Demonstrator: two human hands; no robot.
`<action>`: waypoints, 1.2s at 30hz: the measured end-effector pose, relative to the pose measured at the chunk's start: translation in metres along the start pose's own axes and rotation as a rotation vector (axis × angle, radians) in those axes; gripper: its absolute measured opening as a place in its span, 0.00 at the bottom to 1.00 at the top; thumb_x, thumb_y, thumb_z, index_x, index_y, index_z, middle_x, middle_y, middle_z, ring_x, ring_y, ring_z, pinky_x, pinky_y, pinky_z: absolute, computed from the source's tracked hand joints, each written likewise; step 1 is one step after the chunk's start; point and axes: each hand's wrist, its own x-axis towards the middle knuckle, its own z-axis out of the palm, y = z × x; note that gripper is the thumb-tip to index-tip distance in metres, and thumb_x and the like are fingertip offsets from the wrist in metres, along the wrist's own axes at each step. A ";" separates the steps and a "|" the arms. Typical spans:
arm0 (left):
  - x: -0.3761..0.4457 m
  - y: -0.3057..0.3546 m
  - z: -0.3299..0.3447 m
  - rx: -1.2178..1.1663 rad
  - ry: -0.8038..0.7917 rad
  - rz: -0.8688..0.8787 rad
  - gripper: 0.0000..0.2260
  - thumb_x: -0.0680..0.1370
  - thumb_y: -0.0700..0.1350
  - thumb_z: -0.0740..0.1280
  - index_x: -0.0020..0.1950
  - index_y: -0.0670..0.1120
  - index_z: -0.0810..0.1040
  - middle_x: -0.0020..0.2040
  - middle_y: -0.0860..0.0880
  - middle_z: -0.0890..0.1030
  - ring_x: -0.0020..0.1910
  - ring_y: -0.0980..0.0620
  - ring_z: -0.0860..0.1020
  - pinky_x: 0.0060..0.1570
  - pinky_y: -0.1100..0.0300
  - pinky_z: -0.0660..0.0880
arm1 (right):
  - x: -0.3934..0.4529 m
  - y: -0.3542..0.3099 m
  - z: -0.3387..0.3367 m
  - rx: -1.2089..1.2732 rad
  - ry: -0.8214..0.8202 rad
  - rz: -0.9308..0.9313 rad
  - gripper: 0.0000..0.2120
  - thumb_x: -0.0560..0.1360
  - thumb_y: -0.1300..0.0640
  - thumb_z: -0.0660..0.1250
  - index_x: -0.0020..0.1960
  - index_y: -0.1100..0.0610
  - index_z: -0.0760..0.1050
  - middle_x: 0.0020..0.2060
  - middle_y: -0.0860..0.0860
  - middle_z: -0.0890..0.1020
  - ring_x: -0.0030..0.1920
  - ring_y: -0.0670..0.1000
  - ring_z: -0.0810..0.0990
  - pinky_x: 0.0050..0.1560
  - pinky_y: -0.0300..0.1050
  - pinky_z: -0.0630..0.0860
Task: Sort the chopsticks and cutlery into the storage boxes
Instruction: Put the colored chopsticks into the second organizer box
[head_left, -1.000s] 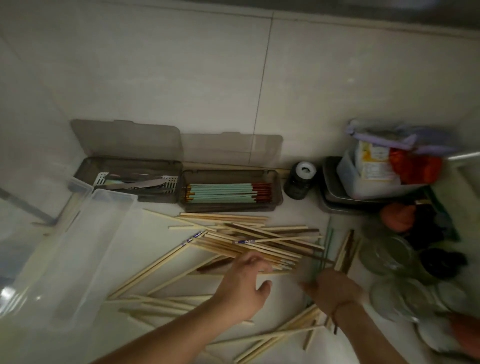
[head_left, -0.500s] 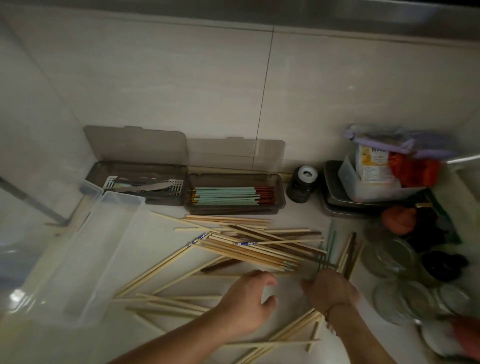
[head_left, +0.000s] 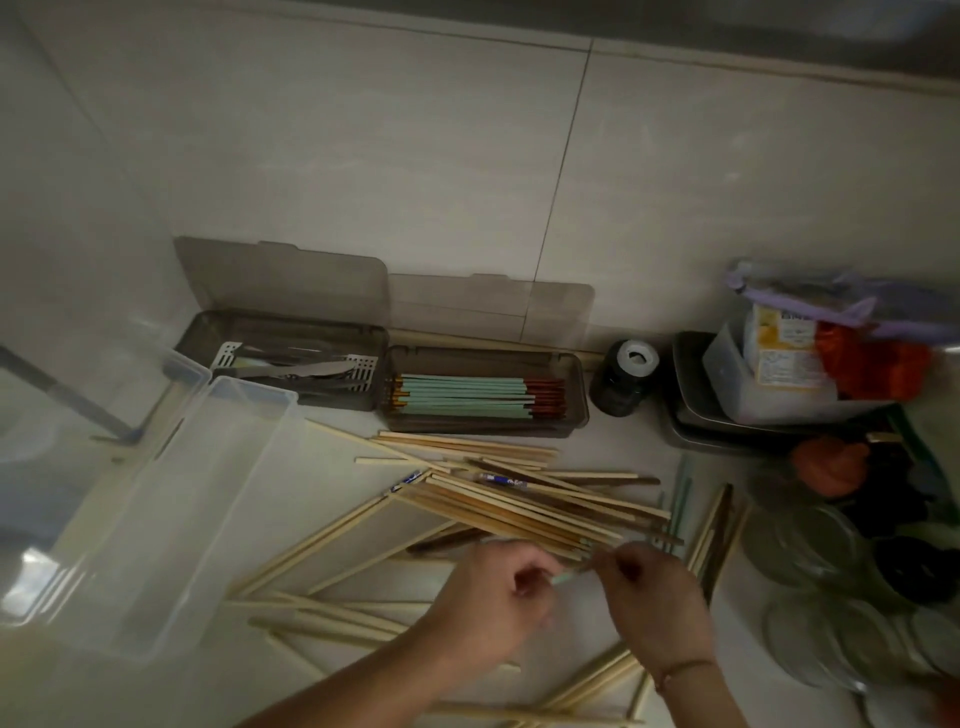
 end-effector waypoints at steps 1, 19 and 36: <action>-0.002 0.003 -0.012 -0.016 0.019 0.005 0.10 0.75 0.39 0.66 0.45 0.54 0.82 0.34 0.51 0.83 0.34 0.53 0.82 0.42 0.53 0.81 | -0.004 -0.003 -0.002 -0.101 0.141 -0.153 0.08 0.75 0.45 0.66 0.41 0.47 0.78 0.36 0.43 0.80 0.39 0.47 0.78 0.37 0.41 0.75; 0.057 -0.018 -0.130 0.191 0.406 -0.033 0.12 0.78 0.47 0.68 0.62 0.50 0.79 0.59 0.55 0.79 0.59 0.60 0.76 0.59 0.64 0.72 | 0.155 -0.142 0.020 -0.442 0.107 -0.590 0.09 0.79 0.50 0.62 0.52 0.45 0.81 0.53 0.50 0.78 0.59 0.58 0.70 0.54 0.50 0.66; 0.058 -0.018 -0.093 0.298 0.419 0.112 0.07 0.76 0.44 0.70 0.53 0.50 0.80 0.53 0.55 0.78 0.52 0.60 0.75 0.53 0.66 0.72 | 0.159 -0.124 0.012 -0.176 0.053 -0.484 0.09 0.77 0.51 0.65 0.55 0.50 0.80 0.49 0.49 0.83 0.51 0.52 0.80 0.53 0.47 0.77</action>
